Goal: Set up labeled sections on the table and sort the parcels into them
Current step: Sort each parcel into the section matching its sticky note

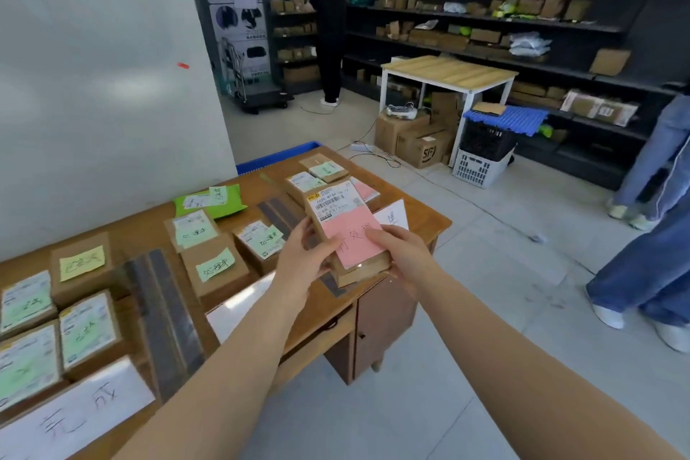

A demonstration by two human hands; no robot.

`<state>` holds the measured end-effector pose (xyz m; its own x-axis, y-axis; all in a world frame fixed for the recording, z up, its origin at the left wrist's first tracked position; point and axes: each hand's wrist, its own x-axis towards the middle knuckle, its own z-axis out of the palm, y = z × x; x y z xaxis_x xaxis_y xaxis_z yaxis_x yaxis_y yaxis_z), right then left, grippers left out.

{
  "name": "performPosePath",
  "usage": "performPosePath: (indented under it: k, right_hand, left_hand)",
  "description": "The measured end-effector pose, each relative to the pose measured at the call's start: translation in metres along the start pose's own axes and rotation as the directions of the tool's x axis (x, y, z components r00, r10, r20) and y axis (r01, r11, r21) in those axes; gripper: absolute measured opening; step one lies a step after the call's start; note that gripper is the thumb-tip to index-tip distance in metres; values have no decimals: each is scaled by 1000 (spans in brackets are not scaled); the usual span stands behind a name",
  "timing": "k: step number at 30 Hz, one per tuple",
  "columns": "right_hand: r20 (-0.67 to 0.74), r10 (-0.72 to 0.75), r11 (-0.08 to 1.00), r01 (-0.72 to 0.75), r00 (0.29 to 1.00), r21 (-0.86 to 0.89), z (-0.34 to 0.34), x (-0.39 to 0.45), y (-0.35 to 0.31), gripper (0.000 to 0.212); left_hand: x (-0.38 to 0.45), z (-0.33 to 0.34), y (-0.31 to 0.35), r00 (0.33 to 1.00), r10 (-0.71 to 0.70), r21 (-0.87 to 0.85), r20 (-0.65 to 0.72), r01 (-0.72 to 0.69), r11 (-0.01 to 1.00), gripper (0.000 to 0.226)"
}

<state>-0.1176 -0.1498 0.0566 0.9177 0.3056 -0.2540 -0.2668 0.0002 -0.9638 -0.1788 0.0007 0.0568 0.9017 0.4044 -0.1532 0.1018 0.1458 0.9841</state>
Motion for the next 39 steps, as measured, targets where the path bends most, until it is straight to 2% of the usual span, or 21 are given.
performPosePath:
  k: [3,7,12,15,24,31,34,39]
  right_hand:
    - [-1,-17,999,17,1000,-30,-23,20,-1,14]
    - [-2,-48,993,48,999,-104,-43,56,-11,31]
    - [-3,-47,974,45,999,-220,-55,123,-32,32]
    - [-4,-11,975,10,1000,-223,-59,167,-49,34]
    - [35,14,950,-2,999,-312,-81,288,-73,25]
    - [100,65,939,-26,993,-344,-107,384,-58,40]
    - [154,82,926,-19,985,-376,-126,425,-50,39]
    - [234,191,878,-60,953,-475,-153,482,-36,43]
  left_hand:
    - [21,24,-7,999,-17,29,-46,19,999,58]
    - [61,46,-10,997,-22,19,-69,24,1000,52]
    - [130,73,-10,992,-36,-27,-122,32,999,31]
    - [174,85,-5,991,-51,-62,-120,44,997,20]
    - [278,122,0,983,-104,-86,-151,92,992,28]
    - [344,152,-15,950,-151,-8,-275,155,988,34]
    - [370,173,-29,934,-155,30,-322,173,984,34]
    - [408,203,-54,879,-272,104,-392,337,936,34]
